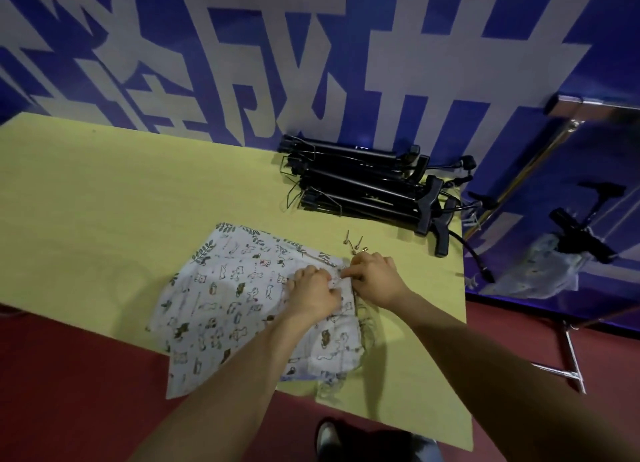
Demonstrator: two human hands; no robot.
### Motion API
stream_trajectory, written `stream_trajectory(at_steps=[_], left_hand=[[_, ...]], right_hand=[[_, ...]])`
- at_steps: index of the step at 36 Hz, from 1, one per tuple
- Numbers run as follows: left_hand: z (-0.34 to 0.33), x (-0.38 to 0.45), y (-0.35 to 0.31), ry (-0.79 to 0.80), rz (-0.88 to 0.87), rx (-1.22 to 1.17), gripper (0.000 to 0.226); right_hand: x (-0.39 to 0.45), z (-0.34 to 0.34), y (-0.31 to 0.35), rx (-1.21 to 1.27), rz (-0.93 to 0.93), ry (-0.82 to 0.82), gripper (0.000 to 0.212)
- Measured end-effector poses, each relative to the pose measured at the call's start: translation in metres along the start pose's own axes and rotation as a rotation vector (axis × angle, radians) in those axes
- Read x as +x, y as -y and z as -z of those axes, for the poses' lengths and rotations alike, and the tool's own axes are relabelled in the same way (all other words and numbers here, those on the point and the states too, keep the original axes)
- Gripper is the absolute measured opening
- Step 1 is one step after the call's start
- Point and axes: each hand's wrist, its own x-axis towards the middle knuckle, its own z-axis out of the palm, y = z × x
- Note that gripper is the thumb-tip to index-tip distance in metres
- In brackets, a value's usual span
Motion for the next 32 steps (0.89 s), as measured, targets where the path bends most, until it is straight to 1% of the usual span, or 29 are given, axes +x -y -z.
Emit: stream_trajectory(at_steps=[5, 10, 15, 17, 20, 23, 25, 27, 30, 32], left_hand=[[0.003, -0.001, -0.002, -0.014, -0.032, -0.062, 0.041], [0.013, -0.001, -0.005, -0.109, -0.089, -0.091, 0.047], [0.03, -0.002, -0.009, -0.264, -0.17, -0.147, 0.03], [0.038, -0.002, -0.01, -0.326, -0.206, -0.168, 0.028], [0.052, 0.0, -0.011, -0.382, -0.252, -0.221, 0.024], [0.068, 0.0, -0.013, -0.467, -0.277, -0.243, 0.025], [0.08, 0.001, -0.016, -0.553, -0.324, -0.195, 0.024], [0.093, 0.002, -0.019, -0.585, -0.361, -0.166, 0.022], [0.107, 0.005, -0.021, -0.573, -0.398, -0.171, 0.021], [0.111, 0.007, -0.021, -0.548, -0.411, -0.215, 0.023]], right_hand=[[0.0, 0.009, 0.0, 0.074, 0.003, -0.02, 0.034], [0.003, 0.026, 0.003, 0.16, 0.014, -0.053, 0.028], [0.004, 0.042, 0.01, 0.162, 0.043, -0.141, 0.025], [0.006, 0.046, 0.014, 0.264, 0.021, -0.211, 0.023], [0.008, 0.057, 0.022, 0.537, -0.022, -0.338, 0.027], [0.009, 0.072, 0.037, 0.819, -0.121, -0.382, 0.028], [0.012, 0.079, 0.045, 0.86, -0.13, -0.424, 0.023], [0.017, 0.086, 0.05, 0.888, -0.159, -0.487, 0.02], [0.022, 0.096, 0.058, 0.928, -0.221, -0.554, 0.022], [0.024, 0.102, 0.064, 0.987, -0.218, -0.511, 0.026]])
